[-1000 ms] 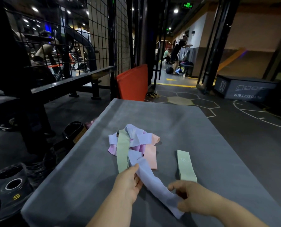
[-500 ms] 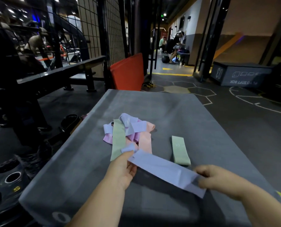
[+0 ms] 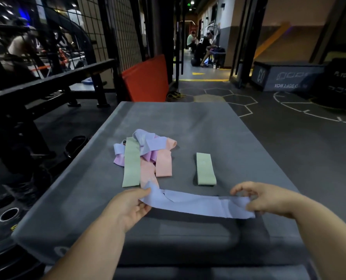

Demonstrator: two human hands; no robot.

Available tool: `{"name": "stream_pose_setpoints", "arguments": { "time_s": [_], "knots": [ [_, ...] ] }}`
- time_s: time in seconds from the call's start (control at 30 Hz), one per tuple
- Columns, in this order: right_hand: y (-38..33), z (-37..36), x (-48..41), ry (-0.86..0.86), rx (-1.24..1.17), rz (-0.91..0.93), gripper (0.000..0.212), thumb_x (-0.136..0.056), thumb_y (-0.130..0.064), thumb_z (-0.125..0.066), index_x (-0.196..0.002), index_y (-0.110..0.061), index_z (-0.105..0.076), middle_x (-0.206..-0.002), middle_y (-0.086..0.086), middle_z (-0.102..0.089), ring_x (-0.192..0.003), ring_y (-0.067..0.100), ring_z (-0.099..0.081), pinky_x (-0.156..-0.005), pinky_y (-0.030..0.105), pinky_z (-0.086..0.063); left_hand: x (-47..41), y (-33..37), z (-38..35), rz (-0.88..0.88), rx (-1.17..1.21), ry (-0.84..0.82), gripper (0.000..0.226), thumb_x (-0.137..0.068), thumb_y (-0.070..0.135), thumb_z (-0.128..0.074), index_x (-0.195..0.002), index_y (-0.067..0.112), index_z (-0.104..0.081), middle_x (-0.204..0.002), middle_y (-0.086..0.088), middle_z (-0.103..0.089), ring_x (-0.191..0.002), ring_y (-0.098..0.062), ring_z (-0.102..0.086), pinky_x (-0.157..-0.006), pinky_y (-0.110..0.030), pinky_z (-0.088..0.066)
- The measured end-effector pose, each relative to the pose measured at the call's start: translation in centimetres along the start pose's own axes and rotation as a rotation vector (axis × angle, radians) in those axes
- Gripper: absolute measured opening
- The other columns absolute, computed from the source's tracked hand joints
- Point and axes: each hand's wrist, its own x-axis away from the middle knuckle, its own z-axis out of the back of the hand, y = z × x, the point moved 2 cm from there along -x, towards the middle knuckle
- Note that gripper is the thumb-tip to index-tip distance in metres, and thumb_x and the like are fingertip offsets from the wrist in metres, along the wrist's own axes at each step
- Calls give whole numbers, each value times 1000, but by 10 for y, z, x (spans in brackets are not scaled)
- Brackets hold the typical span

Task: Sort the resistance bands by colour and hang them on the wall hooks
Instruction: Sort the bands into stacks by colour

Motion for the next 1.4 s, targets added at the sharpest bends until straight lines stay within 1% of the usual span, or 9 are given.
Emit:
{"name": "stream_pose_setpoints", "arguments": {
  "time_s": [0.1,0.27,0.43,0.57,0.67,0.9,1.13,1.27,1.4],
  "knots": [
    [4,3,1,25,180,-24,44,-81,-7,-54,-110,-40,-60,-88,-13,-57,-71,10,-55,-66,16,-45,4,-5,-1,-9,-176,-30,5,-91,1,-59,-91,6,-60,-69,-7,-70,-68,-19,-62,-54,-27,-53],
    [16,3,-9,103,426,-46,42,-84,-17,-58,-122,-35,-57,-103,-9,-57,-91,12,-57,-78,21,-45,-5,-11,0,-158,-628,93,14,-86,11,-66,-99,13,-60,-75,-7,-64,-60,-16,-53,-56,-25,-46],
    [14,3,-12,254,448,56,41,-82,-20,-62,-121,-33,-61,-112,-9,-43,-98,12,-50,-88,26,-46,-12,-14,-5,-319,-880,125,20,-78,19,-74,-92,25,-61,-95,2,-66,-84,-16,-63,-82,-33,-51],
    [4,-6,-14,238,488,209,34,-84,-30,-62,-117,-35,-63,-104,-15,-45,-108,9,-48,-89,19,-36,-15,-16,-13,-407,-933,40,35,-81,15,-71,-109,31,-58,-113,11,-59,-100,-13,-59,-93,-33,-49],
    [-3,-13,-14,202,510,265,39,-83,-32,-62,-122,-34,-61,-104,-17,-43,-108,7,-46,-92,18,-34,-14,-15,-20,-438,-967,-73,48,-85,11,-65,-124,37,-54,-117,9,-57,-98,-10,-56,-85,-24,-46],
    [-8,-14,-8,232,442,339,34,-80,-18,-64,-102,-43,-58,-105,-17,-46,-98,7,-49,-88,25,-44,-16,-17,-21,-404,-1131,-295,52,-87,7,-53,-105,55,-58,-119,15,-60,-111,-5,-55,-96,-25,-46],
    [-7,-23,-8,56,509,333,43,-73,-28,-70,-114,-35,-64,-112,-14,-52,-102,6,-53,-91,24,-47,-10,-7,-18,-352,-1316,-511,78,-76,0,-63,-138,41,-38,-132,23,-44,-115,0,-50,-93,-12,-41],
    [-3,-21,-10,86,462,285,52,-70,-27,-77,-119,-36,-59,-104,-21,-46,-96,1,-50,-87,19,-46,-12,-5,-17,-341,-1163,-539,74,-63,23,-80,-124,45,-45,-128,23,-51,-118,2,-51,-103,-26,-44],
    [2,-19,-15,144,426,270,34,-75,-30,-75,-108,-37,-66,-104,-18,-53,-93,2,-54,-88,22,-47,-15,-5,-14,-299,-986,-508,85,-50,38,-78,-126,39,-40,-130,14,-55,-119,-3,-54,-103,-31,-45]
  ]
}}
